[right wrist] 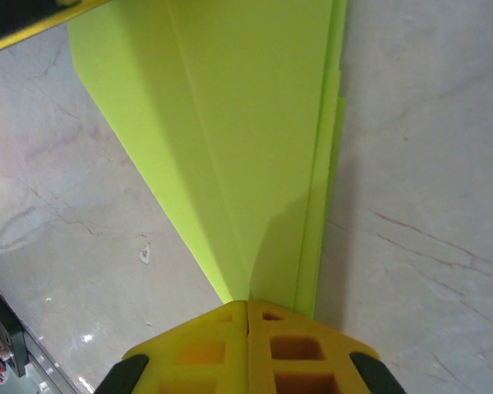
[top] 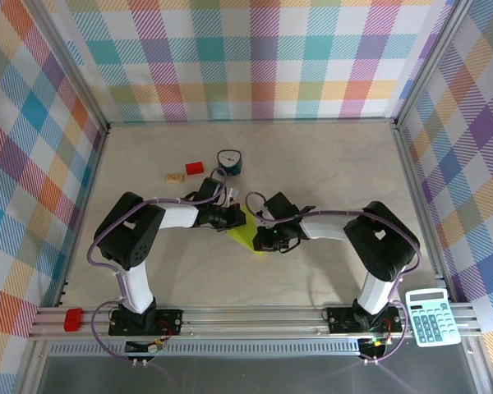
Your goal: Fold a paper plane with a square sheet of paper (fold left side to right side)
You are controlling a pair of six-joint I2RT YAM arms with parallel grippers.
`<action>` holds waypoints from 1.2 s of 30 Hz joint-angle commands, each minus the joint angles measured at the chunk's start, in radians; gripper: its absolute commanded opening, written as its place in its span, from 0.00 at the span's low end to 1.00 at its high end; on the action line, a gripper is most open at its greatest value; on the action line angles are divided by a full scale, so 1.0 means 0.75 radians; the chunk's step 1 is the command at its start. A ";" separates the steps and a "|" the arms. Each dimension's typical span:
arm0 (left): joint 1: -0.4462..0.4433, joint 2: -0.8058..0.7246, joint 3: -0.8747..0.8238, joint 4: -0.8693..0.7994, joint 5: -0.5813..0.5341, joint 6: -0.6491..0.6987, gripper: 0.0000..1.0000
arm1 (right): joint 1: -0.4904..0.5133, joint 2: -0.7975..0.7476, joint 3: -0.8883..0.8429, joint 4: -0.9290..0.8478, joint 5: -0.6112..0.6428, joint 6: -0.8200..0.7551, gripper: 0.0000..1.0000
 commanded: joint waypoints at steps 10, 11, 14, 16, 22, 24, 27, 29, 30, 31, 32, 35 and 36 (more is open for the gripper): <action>0.007 0.033 -0.006 -0.144 -0.132 0.027 0.00 | 0.016 -0.072 -0.061 -0.233 0.057 0.025 0.00; 0.006 0.034 -0.005 -0.144 -0.132 0.029 0.00 | 0.016 -0.072 -0.061 -0.240 0.057 0.021 0.00; 0.008 0.030 0.000 -0.144 -0.128 0.029 0.00 | 0.016 -0.087 -0.067 -0.260 0.065 0.015 0.00; 0.007 0.026 0.005 -0.143 -0.120 0.029 0.00 | 0.015 -0.099 -0.067 -0.268 0.065 0.009 0.00; 0.005 -0.028 0.059 -0.140 -0.045 0.010 0.04 | -0.006 -0.190 -0.059 -0.281 0.036 -0.016 0.07; 0.005 -0.063 0.090 -0.157 -0.029 0.014 0.11 | -0.031 -0.229 -0.061 -0.260 -0.001 -0.029 0.12; 0.011 -0.139 0.129 -0.183 -0.025 0.034 0.22 | -0.075 -0.242 -0.056 -0.209 -0.066 -0.072 0.22; 0.021 -0.202 0.127 -0.196 -0.045 0.049 0.29 | -0.114 -0.220 -0.049 -0.152 -0.120 -0.108 0.28; 0.026 -0.234 0.116 -0.199 -0.060 0.055 0.31 | -0.130 -0.208 -0.045 -0.129 -0.141 -0.121 0.31; 0.036 -0.273 0.096 -0.198 -0.077 0.057 0.34 | -0.146 -0.196 -0.037 -0.091 -0.166 -0.139 0.34; 0.046 -0.311 0.070 -0.196 -0.094 0.057 0.36 | -0.158 -0.178 -0.030 -0.058 -0.187 -0.159 0.37; 0.079 -0.413 -0.026 -0.166 -0.132 0.056 0.42 | -0.172 -0.106 0.036 -0.035 -0.228 -0.238 0.42; 0.088 -0.440 -0.060 -0.151 -0.141 0.052 0.43 | -0.174 -0.082 0.051 -0.037 -0.230 -0.259 0.42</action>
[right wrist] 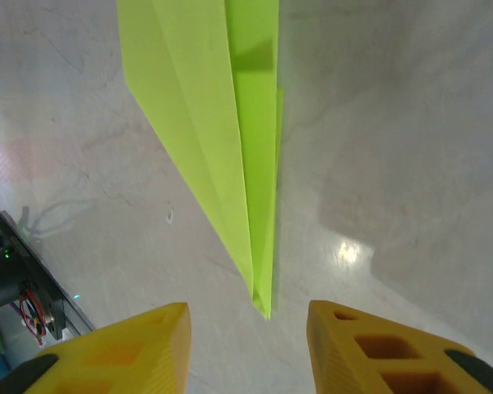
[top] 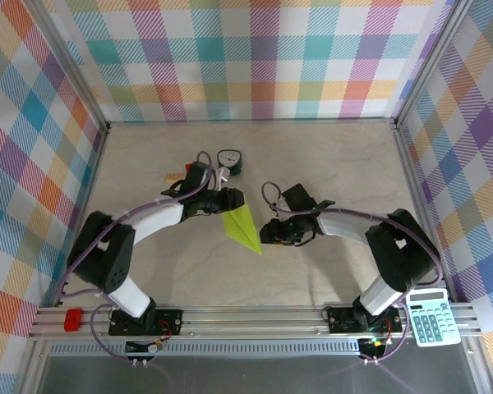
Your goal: Fold a paper plane with a square sheet of paper (fold left side to right side)
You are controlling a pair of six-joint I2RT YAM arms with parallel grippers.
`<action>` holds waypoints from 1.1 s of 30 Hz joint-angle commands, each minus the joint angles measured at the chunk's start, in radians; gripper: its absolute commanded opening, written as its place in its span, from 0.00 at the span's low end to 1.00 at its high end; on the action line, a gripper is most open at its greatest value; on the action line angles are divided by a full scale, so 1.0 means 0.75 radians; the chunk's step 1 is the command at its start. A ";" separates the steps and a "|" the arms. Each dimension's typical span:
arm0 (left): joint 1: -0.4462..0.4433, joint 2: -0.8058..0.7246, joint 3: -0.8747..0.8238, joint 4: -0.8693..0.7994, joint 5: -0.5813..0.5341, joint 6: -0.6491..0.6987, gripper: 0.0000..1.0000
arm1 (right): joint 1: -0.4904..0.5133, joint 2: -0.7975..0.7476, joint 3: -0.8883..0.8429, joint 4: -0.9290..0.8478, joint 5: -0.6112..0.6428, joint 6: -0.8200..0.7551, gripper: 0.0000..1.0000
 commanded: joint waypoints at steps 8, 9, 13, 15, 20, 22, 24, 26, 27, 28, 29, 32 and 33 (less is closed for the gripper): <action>0.080 -0.257 -0.358 0.181 -0.069 -0.054 0.46 | -0.031 0.224 0.161 0.137 -0.124 -0.190 0.43; 0.084 -0.272 -0.377 0.199 -0.068 -0.061 0.46 | -0.032 0.236 0.168 0.149 -0.136 -0.190 0.43; 0.101 -0.320 -0.431 0.257 -0.056 -0.079 0.48 | -0.030 0.292 0.191 0.195 -0.161 -0.193 0.38; 0.107 -0.334 -0.445 0.274 -0.050 -0.086 0.48 | -0.031 0.309 0.198 0.209 -0.172 -0.189 0.33; 0.124 -0.386 -0.469 0.324 -0.032 -0.105 0.51 | -0.032 0.266 0.171 0.241 -0.168 -0.179 0.16; 0.134 -0.411 -0.482 0.354 -0.026 -0.119 0.53 | -0.037 0.233 0.154 0.254 -0.166 -0.174 0.07; 0.147 -0.436 -0.500 0.400 -0.013 -0.140 0.54 | -0.047 0.197 0.126 0.281 -0.178 -0.157 0.02; 0.162 -0.464 -0.525 0.474 0.007 -0.174 0.56 | -0.064 0.146 0.096 0.309 -0.194 -0.137 0.00; 0.169 -0.473 -0.537 0.508 0.019 -0.193 0.58 | -0.072 0.123 0.083 0.322 -0.200 -0.128 0.00; 0.179 -0.481 -0.550 0.561 0.038 -0.218 0.60 | -0.081 0.091 0.064 0.342 -0.209 -0.120 0.00; 0.187 -0.484 -0.565 0.628 0.068 -0.245 0.62 | -0.091 0.052 0.044 0.362 -0.222 -0.111 0.00; 0.203 -0.468 -0.601 0.876 0.170 -0.341 0.64 | -0.124 -0.058 -0.021 0.459 -0.284 -0.071 0.00; 0.203 -0.455 -0.605 0.948 0.217 -0.367 0.64 | -0.136 -0.093 -0.046 0.499 -0.308 -0.049 0.00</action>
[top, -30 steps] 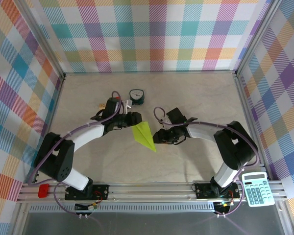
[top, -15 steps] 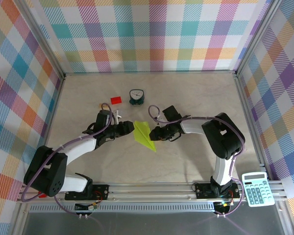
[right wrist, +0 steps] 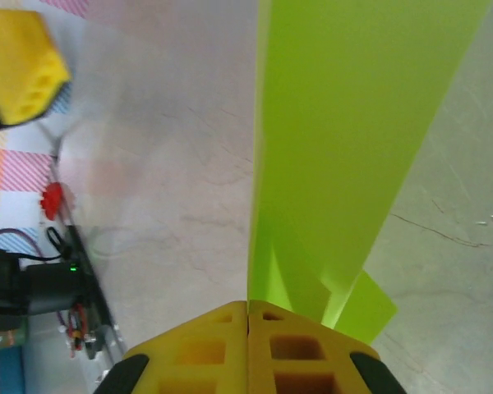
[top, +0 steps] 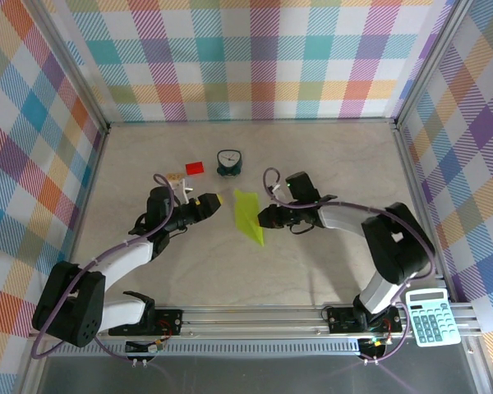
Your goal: Fold a paper plane with a square sheet of paper (fold left side to right side)
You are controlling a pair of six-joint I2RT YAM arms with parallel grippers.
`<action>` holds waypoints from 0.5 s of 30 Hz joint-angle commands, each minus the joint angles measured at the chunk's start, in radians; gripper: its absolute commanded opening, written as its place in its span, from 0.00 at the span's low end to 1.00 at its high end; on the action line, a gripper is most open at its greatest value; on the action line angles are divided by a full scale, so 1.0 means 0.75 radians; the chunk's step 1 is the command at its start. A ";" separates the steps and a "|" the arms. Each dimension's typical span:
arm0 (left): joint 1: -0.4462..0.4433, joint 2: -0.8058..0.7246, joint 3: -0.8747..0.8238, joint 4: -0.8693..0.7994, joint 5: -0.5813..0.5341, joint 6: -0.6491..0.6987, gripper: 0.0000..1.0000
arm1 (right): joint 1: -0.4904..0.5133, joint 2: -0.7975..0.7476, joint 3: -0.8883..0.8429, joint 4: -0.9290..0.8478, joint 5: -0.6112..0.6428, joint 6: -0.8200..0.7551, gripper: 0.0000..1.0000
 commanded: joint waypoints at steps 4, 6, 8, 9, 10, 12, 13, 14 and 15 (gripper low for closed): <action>0.006 0.099 0.041 0.513 0.319 -0.218 0.60 | -0.043 -0.228 -0.130 0.309 -0.188 0.140 0.00; -0.015 0.147 0.069 0.573 0.359 -0.248 0.60 | -0.043 -0.271 -0.151 0.377 -0.220 0.188 0.00; -0.044 0.194 0.100 0.597 0.375 -0.254 0.60 | -0.044 -0.299 -0.159 0.420 -0.244 0.235 0.00; -0.058 0.214 0.111 0.606 0.376 -0.254 0.60 | -0.043 -0.304 -0.157 0.434 -0.255 0.252 0.00; -0.076 0.236 0.126 0.617 0.384 -0.254 0.60 | -0.043 -0.304 -0.155 0.449 -0.271 0.271 0.00; -0.107 0.277 0.160 0.635 0.392 -0.254 0.59 | -0.041 -0.295 -0.147 0.485 -0.310 0.300 0.00; -0.122 0.298 0.174 0.644 0.397 -0.254 0.58 | -0.042 -0.288 -0.143 0.503 -0.326 0.319 0.00; -0.134 0.315 0.188 0.652 0.399 -0.256 0.58 | -0.042 -0.277 -0.135 0.514 -0.342 0.330 0.00; -0.143 0.329 0.199 0.656 0.398 -0.256 0.57 | -0.041 -0.269 -0.132 0.524 -0.356 0.339 0.00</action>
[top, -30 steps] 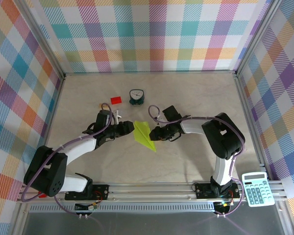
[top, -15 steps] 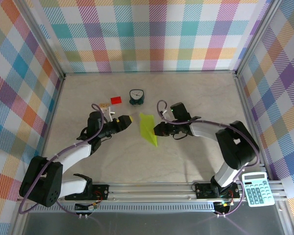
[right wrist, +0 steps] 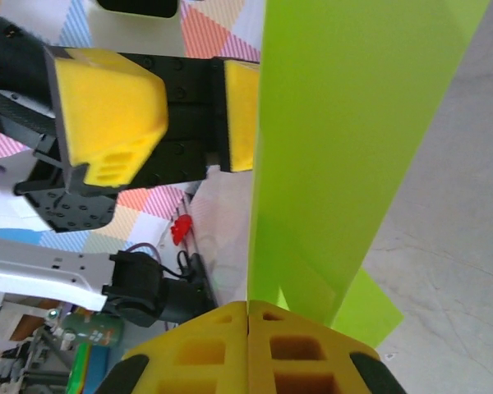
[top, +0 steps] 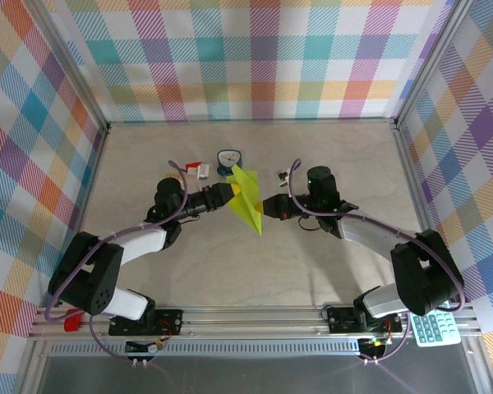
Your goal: Fold a paper plane with a square sheet of paper (fold left side to right side)
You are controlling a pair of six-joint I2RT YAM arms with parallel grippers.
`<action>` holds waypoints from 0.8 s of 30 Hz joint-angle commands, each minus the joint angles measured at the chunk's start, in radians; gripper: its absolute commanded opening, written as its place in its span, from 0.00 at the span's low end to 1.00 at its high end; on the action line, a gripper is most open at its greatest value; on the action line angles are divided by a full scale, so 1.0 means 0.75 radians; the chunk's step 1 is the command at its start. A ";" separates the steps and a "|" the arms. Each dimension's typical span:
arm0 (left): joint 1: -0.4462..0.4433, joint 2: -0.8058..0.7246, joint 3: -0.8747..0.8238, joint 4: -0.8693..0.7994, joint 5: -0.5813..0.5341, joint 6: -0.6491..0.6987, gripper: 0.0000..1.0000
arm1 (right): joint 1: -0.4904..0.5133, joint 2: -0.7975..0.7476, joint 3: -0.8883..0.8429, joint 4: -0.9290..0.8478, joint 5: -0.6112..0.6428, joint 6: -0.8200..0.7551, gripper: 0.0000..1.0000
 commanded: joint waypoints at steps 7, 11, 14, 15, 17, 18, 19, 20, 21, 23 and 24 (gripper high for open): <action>-0.059 0.066 0.099 0.038 0.046 0.035 0.36 | 0.003 0.053 0.009 0.133 -0.095 0.092 0.00; -0.059 0.032 0.095 -0.024 0.019 0.069 0.21 | 0.000 0.043 -0.006 0.128 -0.057 0.099 0.05; -0.059 0.008 0.091 -0.040 -0.002 0.076 0.12 | -0.008 0.009 -0.017 0.109 -0.032 0.100 0.16; -0.060 0.002 0.090 -0.038 -0.006 0.075 0.10 | -0.013 -0.008 -0.023 0.100 -0.026 0.099 0.19; -0.061 -0.011 0.091 -0.034 -0.011 0.063 0.07 | -0.030 -0.062 -0.042 0.071 0.000 0.089 0.30; -0.060 -0.017 0.091 -0.033 -0.013 0.059 0.06 | -0.039 -0.091 -0.051 0.050 0.016 0.083 0.35; -0.063 -0.025 0.093 -0.034 -0.015 0.057 0.06 | -0.050 -0.127 -0.063 0.030 0.036 0.073 0.41; -0.064 -0.032 0.093 -0.033 -0.019 0.056 0.05 | -0.059 -0.162 -0.074 -0.003 0.057 0.059 0.48; -0.066 -0.036 0.093 -0.031 -0.021 0.052 0.05 | -0.065 -0.189 -0.080 -0.037 0.075 0.043 0.52; -0.073 -0.040 0.097 -0.024 -0.019 0.044 0.04 | -0.072 -0.234 -0.090 -0.115 0.115 0.007 0.62; -0.077 -0.039 0.099 -0.015 -0.017 0.038 0.04 | -0.071 -0.243 -0.092 -0.154 0.134 -0.006 0.66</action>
